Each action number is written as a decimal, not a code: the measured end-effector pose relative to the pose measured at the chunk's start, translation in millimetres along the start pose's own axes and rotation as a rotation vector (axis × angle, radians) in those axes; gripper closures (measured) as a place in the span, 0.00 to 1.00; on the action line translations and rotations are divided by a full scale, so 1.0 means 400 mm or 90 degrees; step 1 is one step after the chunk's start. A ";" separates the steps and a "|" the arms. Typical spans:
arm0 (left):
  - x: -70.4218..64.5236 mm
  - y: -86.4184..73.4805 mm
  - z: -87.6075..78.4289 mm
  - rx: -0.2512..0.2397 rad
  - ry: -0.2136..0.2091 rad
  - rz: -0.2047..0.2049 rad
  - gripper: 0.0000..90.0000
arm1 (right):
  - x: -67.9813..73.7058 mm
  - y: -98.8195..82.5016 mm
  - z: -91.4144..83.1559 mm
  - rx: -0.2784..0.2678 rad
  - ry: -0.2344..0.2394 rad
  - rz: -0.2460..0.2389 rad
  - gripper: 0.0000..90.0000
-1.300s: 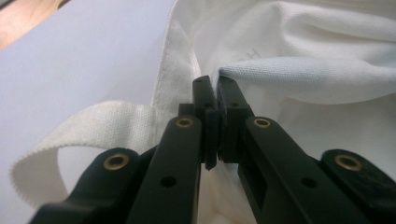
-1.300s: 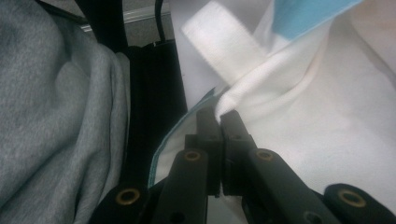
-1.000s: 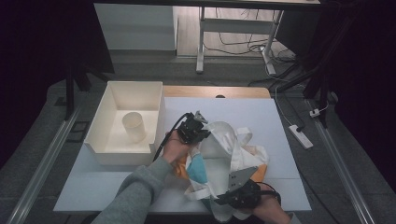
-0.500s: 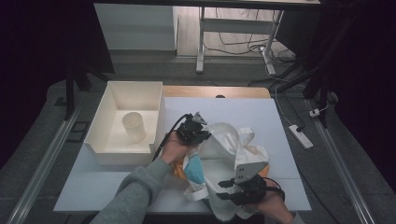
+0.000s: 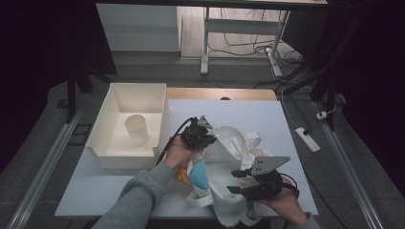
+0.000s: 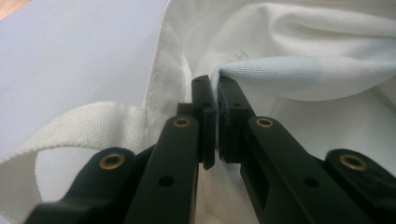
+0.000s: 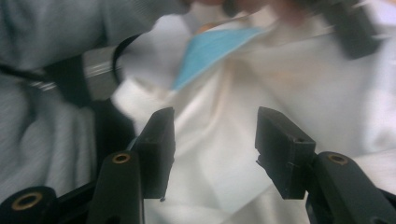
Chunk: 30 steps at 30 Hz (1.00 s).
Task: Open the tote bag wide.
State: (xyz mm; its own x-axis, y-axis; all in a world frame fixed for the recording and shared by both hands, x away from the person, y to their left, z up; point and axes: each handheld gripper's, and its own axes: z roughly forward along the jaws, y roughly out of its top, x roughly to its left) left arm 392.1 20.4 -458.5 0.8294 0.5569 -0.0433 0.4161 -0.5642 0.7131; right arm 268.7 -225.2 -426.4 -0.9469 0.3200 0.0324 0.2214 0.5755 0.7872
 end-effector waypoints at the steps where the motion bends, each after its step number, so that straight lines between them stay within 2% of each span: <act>1: 0.001 0.000 0.000 -0.001 -0.002 -0.001 0.95 | -0.005 0.003 -0.001 0.000 -0.016 0.006 0.53; 4: 0.002 -0.002 0.000 -0.001 -0.003 -0.002 0.95 | -0.025 0.014 -0.002 0.001 -0.068 0.023 0.53; 7: 0.001 -0.002 0.000 -0.001 -0.003 -0.001 0.95 | -0.055 0.025 0.005 0.026 -0.124 0.042 0.52; 9: 0.001 -0.002 0.001 0.000 -0.003 -0.001 0.95 | -0.076 0.035 0.012 0.034 -0.144 0.054 0.53; 13: 0.000 -0.003 0.000 -0.002 -0.004 0.000 0.95 | -0.102 0.062 0.035 0.037 -0.166 0.049 0.52; 15: 0.000 -0.004 -0.001 -0.002 -0.004 0.001 0.95 | -0.111 0.076 0.050 0.037 -0.163 0.049 0.52; 18: 0.001 -0.005 -0.002 -0.002 -0.007 0.001 0.95 | -0.127 0.085 0.077 0.070 -0.192 0.041 0.52; 22: 0.002 -0.009 0.000 0.002 -0.012 0.005 0.95 | -0.156 0.065 0.095 0.114 -0.228 0.048 0.54; 25: 0.001 -0.011 0.003 0.004 -0.017 0.003 0.95 | -0.172 0.042 0.091 0.144 -0.224 0.071 0.54; 27: 0.001 -0.012 0.003 0.008 -0.019 0.010 0.95 | -0.173 0.025 0.086 0.157 -0.229 0.072 0.54; 30: -0.002 -0.012 0.006 0.006 -0.025 0.008 0.95 | -0.171 0.004 0.080 0.168 -0.215 0.073 0.53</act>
State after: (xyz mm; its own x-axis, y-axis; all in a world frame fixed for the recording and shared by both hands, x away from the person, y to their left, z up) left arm 390.3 21.0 -463.6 0.8486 0.5255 -0.0612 0.4084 -0.5772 0.7071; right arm 341.5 -221.9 -447.0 -0.7932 0.5957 -0.1262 0.4144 0.6800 0.6048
